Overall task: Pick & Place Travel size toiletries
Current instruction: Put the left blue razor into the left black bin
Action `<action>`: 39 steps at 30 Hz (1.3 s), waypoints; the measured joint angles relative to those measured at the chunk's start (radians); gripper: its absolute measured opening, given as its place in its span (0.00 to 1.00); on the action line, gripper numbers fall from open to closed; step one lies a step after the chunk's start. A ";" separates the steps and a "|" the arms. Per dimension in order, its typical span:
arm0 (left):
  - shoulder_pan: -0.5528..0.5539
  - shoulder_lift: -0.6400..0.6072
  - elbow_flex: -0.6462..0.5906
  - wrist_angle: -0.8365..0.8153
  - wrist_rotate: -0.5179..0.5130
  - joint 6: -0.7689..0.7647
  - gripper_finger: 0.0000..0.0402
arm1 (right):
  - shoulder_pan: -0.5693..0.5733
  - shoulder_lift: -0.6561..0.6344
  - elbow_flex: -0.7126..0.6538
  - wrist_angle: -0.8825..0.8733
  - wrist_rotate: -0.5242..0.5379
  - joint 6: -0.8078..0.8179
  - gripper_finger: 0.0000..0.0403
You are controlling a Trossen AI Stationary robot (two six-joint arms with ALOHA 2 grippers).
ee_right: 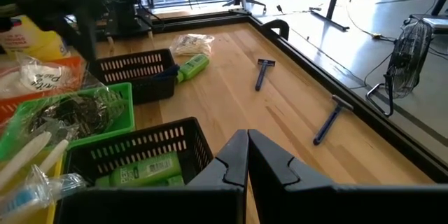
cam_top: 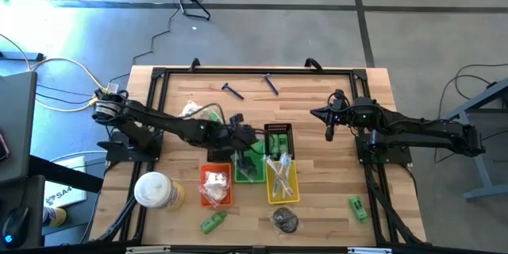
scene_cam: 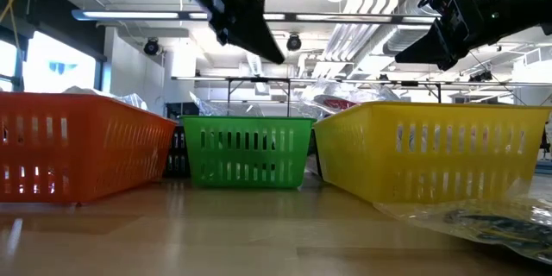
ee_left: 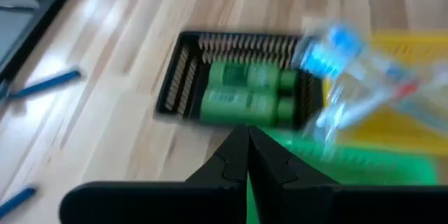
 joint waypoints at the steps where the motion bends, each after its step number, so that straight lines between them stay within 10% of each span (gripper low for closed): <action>1: 0.016 -0.018 -0.025 -0.003 0.015 0.009 0.00 | 0.000 0.000 0.000 0.001 0.001 0.000 0.00; 21: 0.524 -0.149 -0.156 0.046 0.591 0.329 0.00 | -0.001 0.092 0.000 0.042 0.003 -0.080 0.00; 39: 0.657 -0.145 -0.156 0.088 0.401 0.387 0.01 | -0.001 0.091 0.000 0.053 0.003 -0.106 0.00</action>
